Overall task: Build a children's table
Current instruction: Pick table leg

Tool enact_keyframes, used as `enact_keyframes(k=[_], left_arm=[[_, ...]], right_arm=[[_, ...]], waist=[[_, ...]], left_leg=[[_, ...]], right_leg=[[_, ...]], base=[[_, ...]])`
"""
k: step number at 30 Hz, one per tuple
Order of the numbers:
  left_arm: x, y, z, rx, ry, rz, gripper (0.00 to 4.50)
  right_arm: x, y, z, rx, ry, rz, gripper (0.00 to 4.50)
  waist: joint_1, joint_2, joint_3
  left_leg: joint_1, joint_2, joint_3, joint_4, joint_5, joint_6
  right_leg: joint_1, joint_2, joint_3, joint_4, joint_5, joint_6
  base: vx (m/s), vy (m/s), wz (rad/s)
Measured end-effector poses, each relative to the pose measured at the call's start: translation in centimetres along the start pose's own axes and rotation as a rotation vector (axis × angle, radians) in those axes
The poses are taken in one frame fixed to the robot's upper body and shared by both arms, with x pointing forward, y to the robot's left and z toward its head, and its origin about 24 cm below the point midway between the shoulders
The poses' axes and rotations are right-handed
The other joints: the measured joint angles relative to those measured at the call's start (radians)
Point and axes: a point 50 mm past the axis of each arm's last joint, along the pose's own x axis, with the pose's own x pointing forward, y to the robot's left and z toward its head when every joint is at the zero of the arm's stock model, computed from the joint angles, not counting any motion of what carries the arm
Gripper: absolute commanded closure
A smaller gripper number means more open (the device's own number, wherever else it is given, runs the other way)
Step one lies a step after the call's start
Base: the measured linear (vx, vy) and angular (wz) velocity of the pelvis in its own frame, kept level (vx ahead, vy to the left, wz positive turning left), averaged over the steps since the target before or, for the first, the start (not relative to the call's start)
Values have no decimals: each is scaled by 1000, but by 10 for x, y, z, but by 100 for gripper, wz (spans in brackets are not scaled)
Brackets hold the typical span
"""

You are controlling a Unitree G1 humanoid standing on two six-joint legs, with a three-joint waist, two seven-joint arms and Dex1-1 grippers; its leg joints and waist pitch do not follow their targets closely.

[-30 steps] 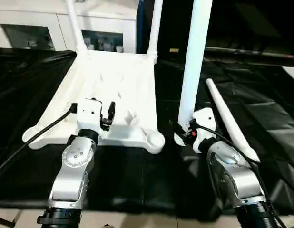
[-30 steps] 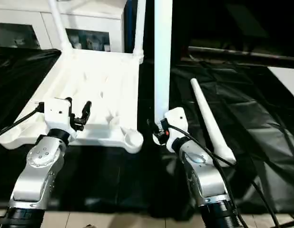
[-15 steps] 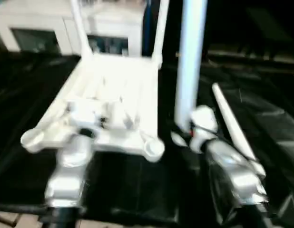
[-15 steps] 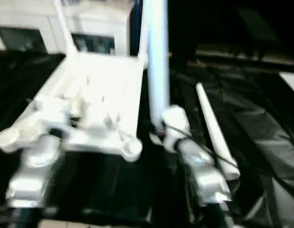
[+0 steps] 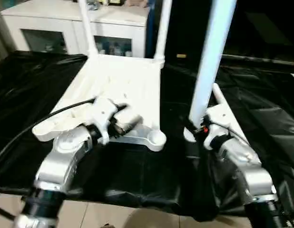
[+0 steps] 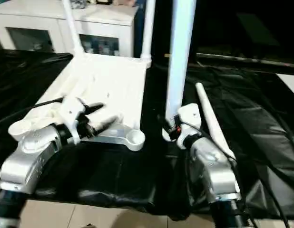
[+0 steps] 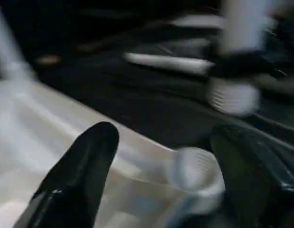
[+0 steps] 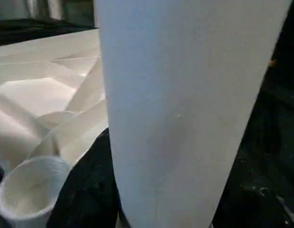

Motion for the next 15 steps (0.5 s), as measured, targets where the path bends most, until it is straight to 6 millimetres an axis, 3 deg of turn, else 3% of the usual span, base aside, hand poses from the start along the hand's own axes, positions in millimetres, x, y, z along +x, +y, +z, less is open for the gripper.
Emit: enact_keyframes(k=[3,8,11,15], left_arm=[[-8,12,5,38,111,-133,41],[2,16,-2,73,273,-300,41],[3,25,-6,89,336,-311,76],[5,29,-8,102,369,-333,115]], right_arm=[[-7,0,0,-49,44,134,257],[-8,4,-1,-62,57,211,257],[-8,4,-1,-69,64,220,257],[-7,8,-2,-74,66,245,257]], waist=[[0,3,0],[1,6,-2],[1,6,-2],[3,7,-2]], left_leg=[[0,2,3,-3,0,0],[-6,6,5,-12,23,3],[-17,6,5,-12,22,4],[-17,7,6,-13,22,5]], right_leg=[[-1,0,0,0,5,0],[-10,4,-1,-1,7,-4],[-20,4,-2,-1,7,-4],[-21,4,-3,-2,6,-6]], base=[[0,0,0],[0,0,0],[0,0,0],[0,0,0]])
